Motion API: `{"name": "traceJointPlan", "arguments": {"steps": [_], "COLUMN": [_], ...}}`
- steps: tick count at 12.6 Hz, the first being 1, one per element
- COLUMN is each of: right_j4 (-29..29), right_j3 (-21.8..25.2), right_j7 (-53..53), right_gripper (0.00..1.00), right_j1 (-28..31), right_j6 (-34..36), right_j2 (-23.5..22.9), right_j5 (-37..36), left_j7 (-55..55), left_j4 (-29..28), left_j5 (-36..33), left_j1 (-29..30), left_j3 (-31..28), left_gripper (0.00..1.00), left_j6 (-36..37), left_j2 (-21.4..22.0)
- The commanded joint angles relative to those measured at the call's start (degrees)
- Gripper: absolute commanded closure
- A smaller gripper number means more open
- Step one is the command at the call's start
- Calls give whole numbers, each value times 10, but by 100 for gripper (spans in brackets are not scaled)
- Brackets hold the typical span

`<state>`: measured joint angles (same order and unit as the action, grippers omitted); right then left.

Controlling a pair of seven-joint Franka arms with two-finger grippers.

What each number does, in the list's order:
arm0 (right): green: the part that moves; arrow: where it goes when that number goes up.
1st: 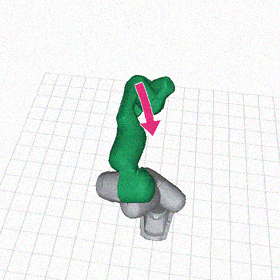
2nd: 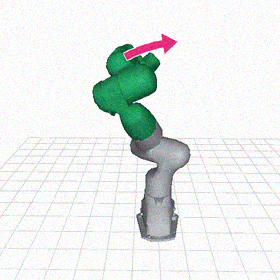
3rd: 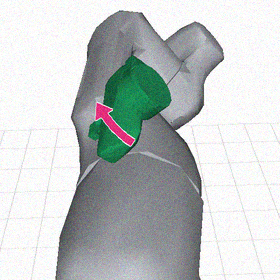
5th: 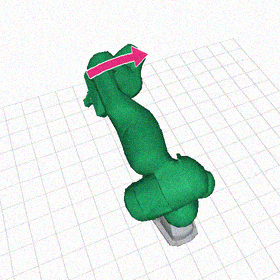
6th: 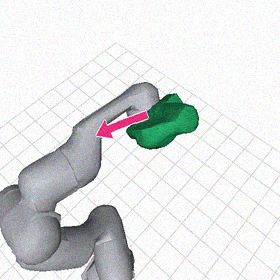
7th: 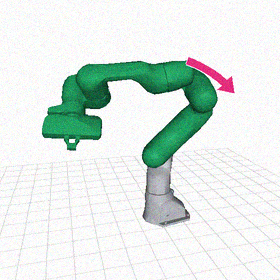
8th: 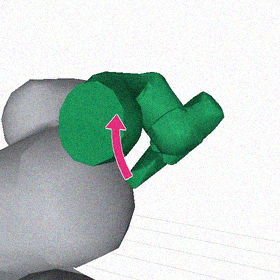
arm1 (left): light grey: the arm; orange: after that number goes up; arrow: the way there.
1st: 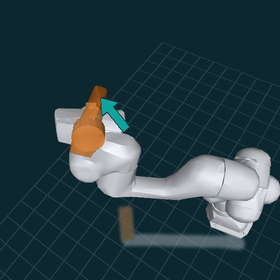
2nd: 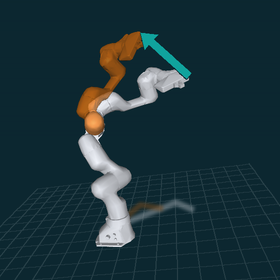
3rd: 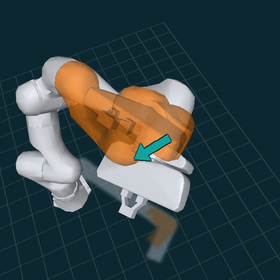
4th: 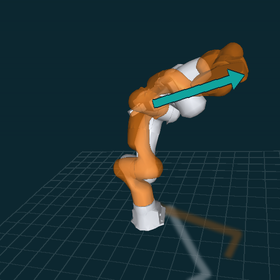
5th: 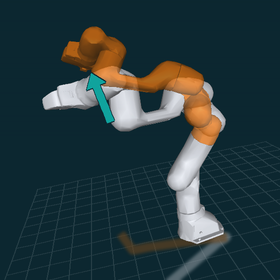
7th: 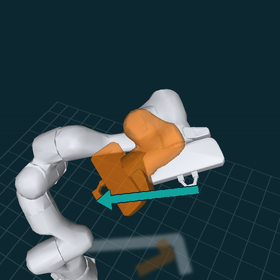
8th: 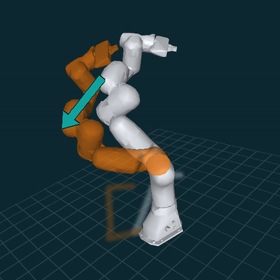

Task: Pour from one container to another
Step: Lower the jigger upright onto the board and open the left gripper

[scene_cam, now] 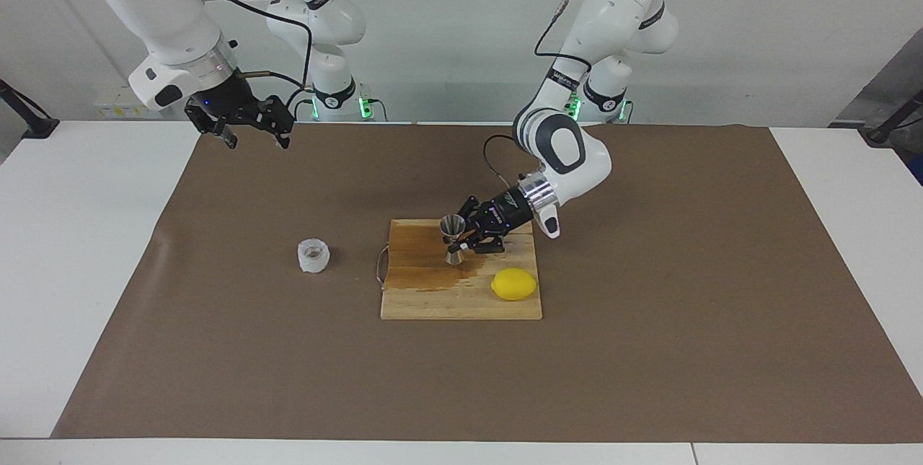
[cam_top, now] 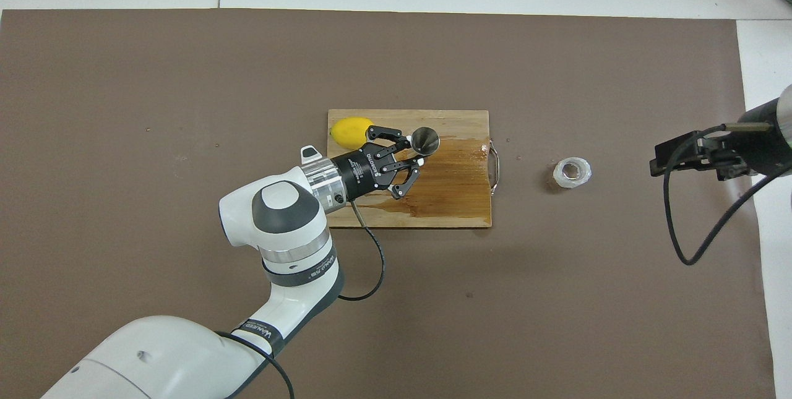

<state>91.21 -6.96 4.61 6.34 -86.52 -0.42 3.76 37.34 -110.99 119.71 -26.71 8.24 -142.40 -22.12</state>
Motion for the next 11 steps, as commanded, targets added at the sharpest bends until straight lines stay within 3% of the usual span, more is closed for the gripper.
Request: {"name": "traceJointPlan", "arguments": {"steps": [1,11], "right_j4": [2,2], "right_j3": [-2,-2], "right_j7": [-3,-3], "right_gripper": [0,0], "right_j1": [5,4], "right_j6": [2,1], "right_j2": [2,2], "right_j5": [9,9], "left_j7": [-50,-66], "left_j4": [26,19], "left_j5": [17,12], "left_j1": [2,11], "left_j3": [7,9], "left_gripper": [100,100], "left_j6": [-6,-5], "left_j2": [-36,-42]}}
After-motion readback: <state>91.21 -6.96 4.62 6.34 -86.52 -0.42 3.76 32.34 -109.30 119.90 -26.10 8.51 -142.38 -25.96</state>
